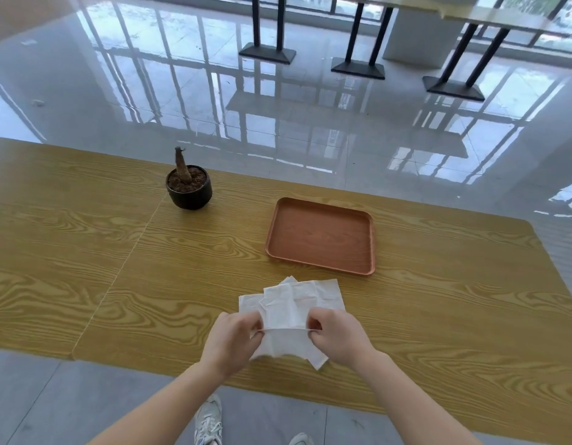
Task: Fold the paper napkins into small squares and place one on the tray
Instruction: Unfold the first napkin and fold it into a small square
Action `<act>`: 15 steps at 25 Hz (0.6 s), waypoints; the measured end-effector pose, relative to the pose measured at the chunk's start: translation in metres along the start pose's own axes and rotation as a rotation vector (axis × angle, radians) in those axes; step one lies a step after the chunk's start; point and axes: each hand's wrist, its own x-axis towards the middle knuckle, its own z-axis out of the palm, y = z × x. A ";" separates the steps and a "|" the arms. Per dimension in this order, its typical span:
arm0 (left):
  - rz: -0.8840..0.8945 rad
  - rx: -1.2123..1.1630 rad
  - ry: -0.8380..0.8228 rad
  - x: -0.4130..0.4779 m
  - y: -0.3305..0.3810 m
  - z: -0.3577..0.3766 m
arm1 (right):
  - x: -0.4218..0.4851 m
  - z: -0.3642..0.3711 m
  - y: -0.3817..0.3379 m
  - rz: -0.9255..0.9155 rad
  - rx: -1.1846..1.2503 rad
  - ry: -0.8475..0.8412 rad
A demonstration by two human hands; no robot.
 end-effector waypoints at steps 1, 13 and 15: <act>0.002 0.007 0.046 -0.001 -0.006 -0.013 | 0.007 -0.003 -0.011 -0.031 0.003 0.024; -0.049 0.228 0.345 0.028 -0.096 -0.099 | 0.118 0.007 -0.126 -0.293 -0.008 0.310; -0.006 0.295 0.384 0.032 -0.110 -0.098 | 0.129 0.014 -0.132 -0.328 -0.011 0.379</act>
